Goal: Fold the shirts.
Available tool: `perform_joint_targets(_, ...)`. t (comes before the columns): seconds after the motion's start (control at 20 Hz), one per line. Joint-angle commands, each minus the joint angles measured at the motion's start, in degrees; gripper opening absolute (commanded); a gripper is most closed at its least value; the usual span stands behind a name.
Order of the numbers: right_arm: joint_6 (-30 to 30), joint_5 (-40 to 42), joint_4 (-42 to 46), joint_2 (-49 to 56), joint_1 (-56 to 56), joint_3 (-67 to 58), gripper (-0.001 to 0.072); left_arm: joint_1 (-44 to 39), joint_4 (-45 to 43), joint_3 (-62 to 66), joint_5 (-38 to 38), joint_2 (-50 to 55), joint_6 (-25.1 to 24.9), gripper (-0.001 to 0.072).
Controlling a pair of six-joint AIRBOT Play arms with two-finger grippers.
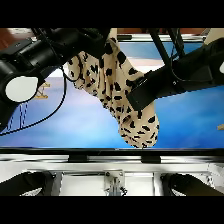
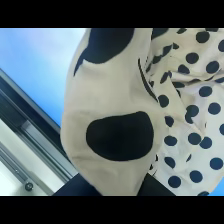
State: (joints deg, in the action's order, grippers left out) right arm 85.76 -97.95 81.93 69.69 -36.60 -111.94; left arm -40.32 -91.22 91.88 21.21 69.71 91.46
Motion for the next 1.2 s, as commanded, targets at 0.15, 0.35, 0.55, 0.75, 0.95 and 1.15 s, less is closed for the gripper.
perform_joint_targets(0.15,-1.0,0.9,-0.6,-0.5,0.0,-0.1,0.0082,1.4,-0.3,0.1,1.2,0.5,1.2,0.0046)
perform_joint_targets(0.35,-2.6,4.7,-0.7,-2.5,0.0,-0.1,0.0454,4.2,-0.3,0.1,5.4,0.5,5.4,0.0045)
perform_joint_targets(0.55,-2.6,5.9,-0.6,-2.6,0.0,-0.1,0.011,4.2,-0.2,0.1,4.3,0.5,5.6,0.0045)
perform_joint_targets(0.75,-2.7,6.0,-0.4,-2.0,0.0,-0.1,0.0443,4.2,-0.2,0.1,4.3,0.2,6.0,0.0045)
perform_joint_targets(0.95,-2.7,4.9,-0.4,-0.4,0.0,-0.1,0.0448,4.2,-0.3,0.1,4.3,-0.5,5.9,0.0045)
perform_joint_targets(1.15,-2.7,5.1,-0.5,1.9,0.0,-0.1,0.0327,4.3,-0.3,0.1,4.3,-0.6,5.9,0.0045)
